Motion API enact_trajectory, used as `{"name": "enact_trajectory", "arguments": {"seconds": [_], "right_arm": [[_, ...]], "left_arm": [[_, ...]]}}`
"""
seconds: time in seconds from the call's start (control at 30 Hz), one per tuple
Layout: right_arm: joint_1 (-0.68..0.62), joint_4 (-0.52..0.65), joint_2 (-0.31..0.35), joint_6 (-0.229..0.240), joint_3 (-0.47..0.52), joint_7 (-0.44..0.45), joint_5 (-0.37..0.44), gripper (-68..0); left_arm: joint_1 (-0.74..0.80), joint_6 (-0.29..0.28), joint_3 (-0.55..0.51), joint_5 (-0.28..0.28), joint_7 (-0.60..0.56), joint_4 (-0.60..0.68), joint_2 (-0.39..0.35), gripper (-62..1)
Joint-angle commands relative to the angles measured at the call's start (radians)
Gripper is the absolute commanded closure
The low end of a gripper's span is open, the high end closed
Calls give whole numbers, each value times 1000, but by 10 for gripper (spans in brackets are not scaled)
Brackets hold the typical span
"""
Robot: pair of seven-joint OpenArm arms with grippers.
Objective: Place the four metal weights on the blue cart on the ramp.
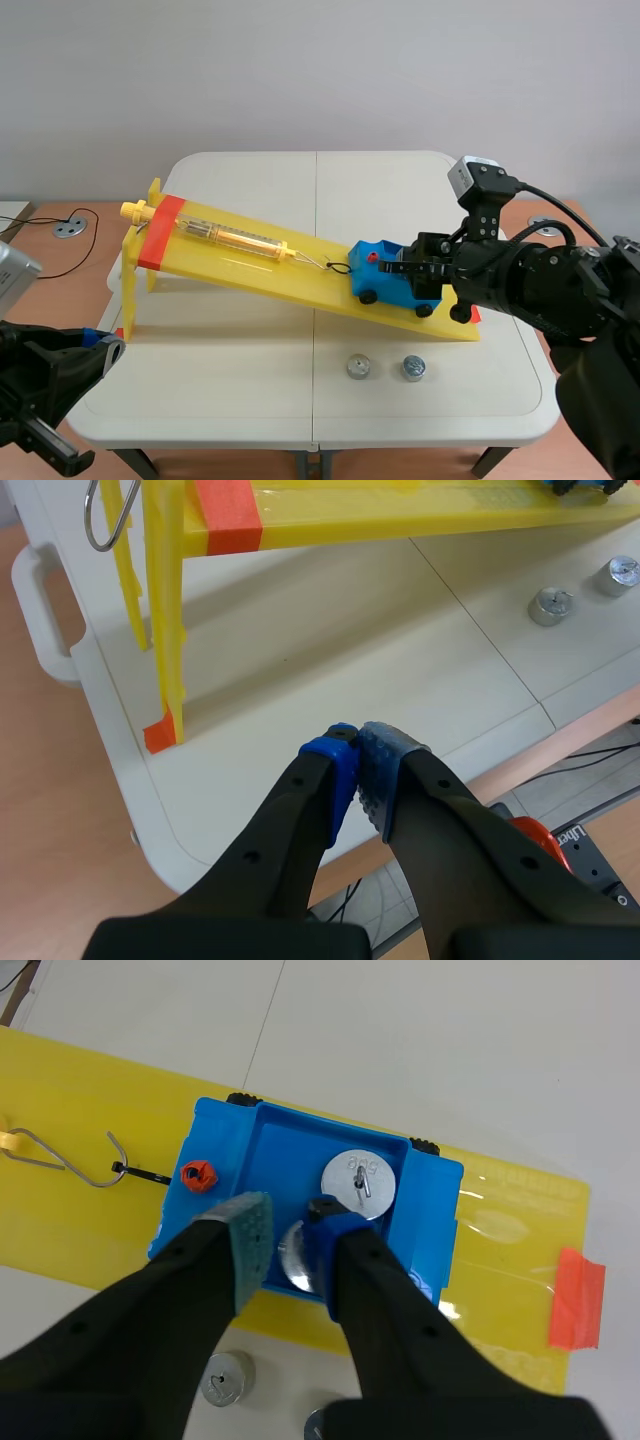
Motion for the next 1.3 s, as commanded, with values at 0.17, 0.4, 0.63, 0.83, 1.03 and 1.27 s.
{"name": "enact_trajectory", "arguments": {"seconds": [0.17, 0.4, 0.63, 0.83, 1.03, 1.27], "right_arm": [[55, 175, 60, 129, 66, 92, 117, -293], [-105, 399, 173, 148, 139, 48, 177, -293], [-254, 581, 272, 162, 161, 6, 208, -293], [-369, 674, 324, 162, 161, -4, 210, -293], [-396, 663, 303, 158, 107, 34, 156, -293], [-343, 551, 236, 81, -47, 126, -12, -293]], "left_arm": [[-16, -43, -16, -62, -70, 61, 7, -30], [-16, -43, -16, -62, -70, 61, 7, -30], [-17, -43, -16, -62, -70, 61, 7, -30], [-17, -43, -16, -62, -70, 61, 7, -30], [-17, -43, -16, -62, -69, 61, 7, -30], [-17, -43, -16, -62, -68, 61, 7, -30]]}}
